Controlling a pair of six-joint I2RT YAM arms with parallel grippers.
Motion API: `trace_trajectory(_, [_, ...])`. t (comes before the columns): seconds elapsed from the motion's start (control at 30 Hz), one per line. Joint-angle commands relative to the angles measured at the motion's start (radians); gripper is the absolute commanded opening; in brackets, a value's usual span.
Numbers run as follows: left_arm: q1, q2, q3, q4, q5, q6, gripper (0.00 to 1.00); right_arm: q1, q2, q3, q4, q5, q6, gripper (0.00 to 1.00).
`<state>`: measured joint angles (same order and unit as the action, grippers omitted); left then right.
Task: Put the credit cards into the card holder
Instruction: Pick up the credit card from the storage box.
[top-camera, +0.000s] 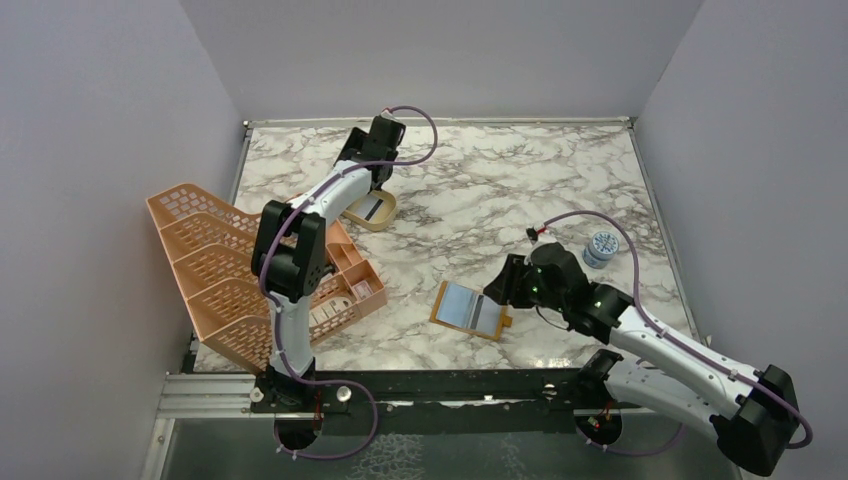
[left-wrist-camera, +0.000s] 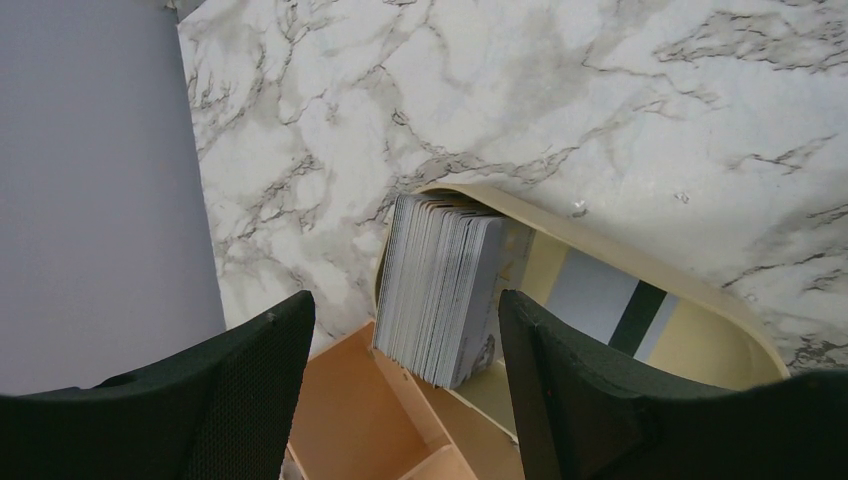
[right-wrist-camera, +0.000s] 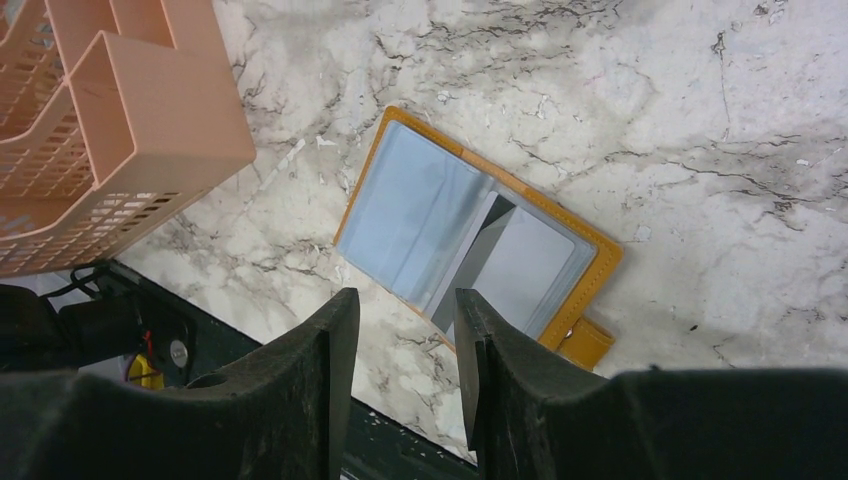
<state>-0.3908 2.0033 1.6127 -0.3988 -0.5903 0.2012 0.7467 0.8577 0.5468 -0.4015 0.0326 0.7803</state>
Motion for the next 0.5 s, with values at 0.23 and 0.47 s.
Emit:
trace_trajectory(0.23, [0.006, 0.06, 0.049, 0.024, -0.044, 0.101, 0.7, 0.005, 0.094, 0.062, 0.04, -0.034, -0.021, 0.4])
trace_trajectory(0.47, [0.028, 0.061, 0.001, 0.046, -0.034, 0.088, 0.7, 0.005, 0.09, 0.044, 0.07, -0.044, -0.015, 0.39])
